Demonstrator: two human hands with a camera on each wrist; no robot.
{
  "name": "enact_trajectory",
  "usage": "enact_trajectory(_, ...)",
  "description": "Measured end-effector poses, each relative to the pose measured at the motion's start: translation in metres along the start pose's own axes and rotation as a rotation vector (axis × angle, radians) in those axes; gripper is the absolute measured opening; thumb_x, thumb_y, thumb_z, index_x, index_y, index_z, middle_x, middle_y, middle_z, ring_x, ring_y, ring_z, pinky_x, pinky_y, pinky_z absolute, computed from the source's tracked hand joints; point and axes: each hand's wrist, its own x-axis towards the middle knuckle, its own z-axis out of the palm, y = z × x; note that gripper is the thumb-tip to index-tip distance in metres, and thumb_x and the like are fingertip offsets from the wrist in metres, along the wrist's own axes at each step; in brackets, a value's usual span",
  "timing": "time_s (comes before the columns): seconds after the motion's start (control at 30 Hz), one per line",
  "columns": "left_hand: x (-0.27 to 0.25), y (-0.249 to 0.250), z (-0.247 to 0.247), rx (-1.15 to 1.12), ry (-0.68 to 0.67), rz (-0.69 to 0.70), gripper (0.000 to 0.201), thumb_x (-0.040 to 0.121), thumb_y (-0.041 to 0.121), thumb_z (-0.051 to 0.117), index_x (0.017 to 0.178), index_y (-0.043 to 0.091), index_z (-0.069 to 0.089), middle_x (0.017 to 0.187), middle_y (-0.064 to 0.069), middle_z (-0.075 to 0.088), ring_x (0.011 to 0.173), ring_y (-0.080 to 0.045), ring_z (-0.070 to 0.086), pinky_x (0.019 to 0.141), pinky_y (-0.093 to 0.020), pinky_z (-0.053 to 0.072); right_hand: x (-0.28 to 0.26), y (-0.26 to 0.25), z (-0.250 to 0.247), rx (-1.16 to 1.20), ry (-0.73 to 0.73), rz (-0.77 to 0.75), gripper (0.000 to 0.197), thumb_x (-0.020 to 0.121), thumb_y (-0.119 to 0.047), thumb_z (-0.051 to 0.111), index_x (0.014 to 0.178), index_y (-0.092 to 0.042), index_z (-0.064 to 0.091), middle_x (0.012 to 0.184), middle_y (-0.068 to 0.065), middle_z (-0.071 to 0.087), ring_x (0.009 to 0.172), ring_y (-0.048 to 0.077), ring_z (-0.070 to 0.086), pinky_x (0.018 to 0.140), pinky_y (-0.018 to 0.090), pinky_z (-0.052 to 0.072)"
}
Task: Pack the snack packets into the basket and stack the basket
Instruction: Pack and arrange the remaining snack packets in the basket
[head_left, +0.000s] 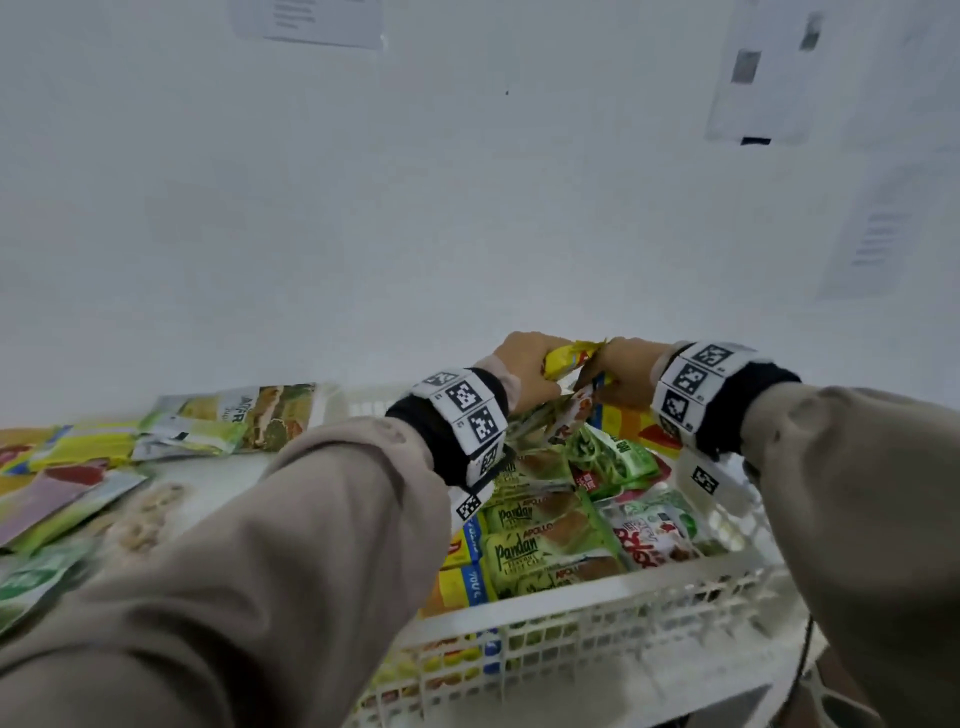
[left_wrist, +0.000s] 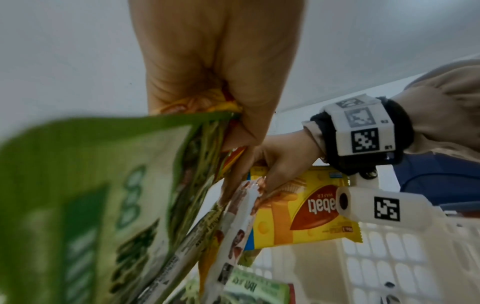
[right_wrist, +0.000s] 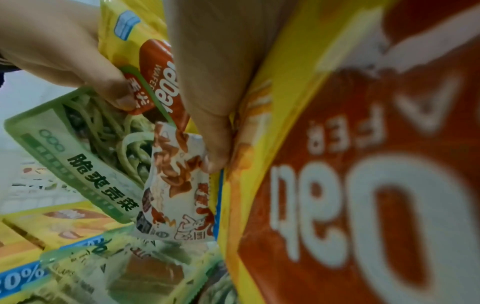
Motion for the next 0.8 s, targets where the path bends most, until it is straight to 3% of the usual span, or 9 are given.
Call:
enact_trajectory(0.07,0.003,-0.001,0.010,-0.001,-0.033,-0.013,0.012,0.081,0.004,0.058,0.087,0.014,0.054,0.080,-0.002,0.057,0.080,-0.020,0.049,0.057,-0.019,0.024,0.005,0.005,0.011,0.014,-0.041,0.001,0.042,0.091,-0.019,0.054,0.133,-0.021,0.051,0.134,0.003,0.053,0.120,0.024,0.050,0.100,0.034,0.043)
enact_trajectory(0.13,0.006,-0.002,0.021,0.020,-0.153,-0.040,0.043,0.081,0.012,0.065,0.122,0.009,0.051,0.119,-0.010,0.057,0.107,-0.022,0.052,0.073,-0.017,0.032,0.012,0.012,0.020,0.008,-0.109,-0.009,0.049,0.087,-0.024,0.061,0.134,-0.020,0.048,0.134,0.004,0.051,0.121,0.023,0.049,0.099,0.031,0.041)
enact_trajectory(0.2,0.006,-0.006,0.028,0.053,-0.332,-0.064,0.090,0.074,0.026,0.076,0.146,0.018,0.021,0.148,-0.004,0.032,0.134,-0.019,0.032,0.102,-0.023,0.027,0.010,0.016,0.022,0.032,-0.217,0.036,0.059,0.077,-0.046,0.069,0.125,-0.015,0.055,0.118,0.008,0.057,0.107,0.022,0.055,0.088,0.022,0.042)
enact_trajectory(0.23,0.007,-0.008,0.028,0.069,-0.389,-0.075,0.104,0.070,0.032,0.078,0.148,0.023,0.009,0.154,-0.001,0.019,0.140,-0.018,0.020,0.110,-0.027,0.019,0.008,0.018,0.021,0.046,-0.294,0.044,0.071,0.067,-0.061,0.071,0.117,-0.012,0.059,0.108,0.011,0.058,0.099,0.023,0.055,0.083,0.019,0.041)
enact_trajectory(0.27,0.009,-0.010,0.025,0.087,-0.416,-0.092,0.110,0.069,0.037,0.078,0.148,0.026,0.003,0.156,0.000,0.008,0.143,-0.017,0.011,0.114,-0.032,0.013,0.008,0.021,0.019,0.075,-0.346,0.035,0.078,0.062,-0.067,0.070,0.117,-0.012,0.058,0.112,0.015,0.057,0.102,0.025,0.054,0.084,0.019,0.042)
enact_trajectory(0.33,0.012,-0.013,0.014,0.114,-0.409,-0.142,0.108,0.070,0.043,0.075,0.148,0.028,0.002,0.157,-0.001,-0.001,0.144,-0.017,0.002,0.117,-0.039,0.009,0.009,0.030,0.013,0.053,-0.383,0.038,0.078,0.075,-0.044,0.072,0.140,-0.018,0.037,0.143,0.012,0.039,0.131,0.025,0.038,0.102,0.028,0.034)
enact_trajectory(0.4,0.010,-0.013,0.002,0.129,-0.358,-0.183,0.098,0.074,0.044,0.071,0.147,0.027,0.009,0.156,-0.001,0.003,0.144,-0.017,0.004,0.117,-0.039,0.010,0.008,0.036,0.008,0.032,-0.386,0.049,0.086,0.077,-0.030,0.074,0.146,-0.027,0.023,0.150,0.005,0.030,0.138,0.022,0.029,0.107,0.035,0.030)
enact_trajectory(0.57,-0.008,-0.012,-0.037,0.177,-0.174,-0.309,0.071,0.083,0.045,0.059,0.143,0.026,0.027,0.153,0.003,0.021,0.140,-0.015,0.020,0.113,-0.033,0.015,0.003,0.027,0.006,0.071,-0.302,-0.063,0.079,0.079,-0.032,0.071,0.144,-0.027,0.027,0.140,0.007,0.043,0.127,0.022,0.043,0.099,0.032,0.037)
enact_trajectory(0.8,-0.071,-0.036,-0.094,0.213,-0.041,-0.641,0.061,0.084,0.042,0.058,0.138,0.025,0.038,0.143,-0.003,0.039,0.131,-0.022,0.037,0.107,-0.034,0.026,-0.015,-0.023,0.010,0.023,-0.217,-0.343,0.058,0.083,-0.042,0.064,0.134,-0.022,0.043,0.125,0.004,0.055,0.100,0.018,0.052,0.086,0.028,0.040)
